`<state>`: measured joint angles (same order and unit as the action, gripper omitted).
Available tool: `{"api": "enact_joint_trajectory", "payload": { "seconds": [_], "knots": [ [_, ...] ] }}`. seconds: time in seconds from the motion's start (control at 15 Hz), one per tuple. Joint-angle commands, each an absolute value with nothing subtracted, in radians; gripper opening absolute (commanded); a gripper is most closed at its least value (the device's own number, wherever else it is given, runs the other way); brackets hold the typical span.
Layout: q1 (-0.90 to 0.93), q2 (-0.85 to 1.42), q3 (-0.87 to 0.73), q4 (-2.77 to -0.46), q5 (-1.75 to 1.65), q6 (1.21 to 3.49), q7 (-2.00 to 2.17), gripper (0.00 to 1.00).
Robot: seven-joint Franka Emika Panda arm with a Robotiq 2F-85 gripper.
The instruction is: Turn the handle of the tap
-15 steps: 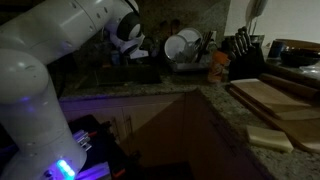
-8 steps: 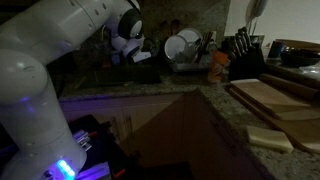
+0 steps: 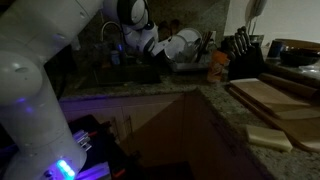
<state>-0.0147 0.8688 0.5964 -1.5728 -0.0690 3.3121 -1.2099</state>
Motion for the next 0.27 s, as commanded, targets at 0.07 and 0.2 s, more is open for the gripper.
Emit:
{"api": "enact_joint_trajectory", "payload": {
  "seconds": [0.07, 0.2],
  "knots": [
    [0.019, 0.844, 0.518, -1.573, -0.061, 3.395, -1.198, 0.23],
    [0.045, 0.842, 0.485, -1.573, -0.06, 3.426, -1.19, 0.36]
  ]
}}
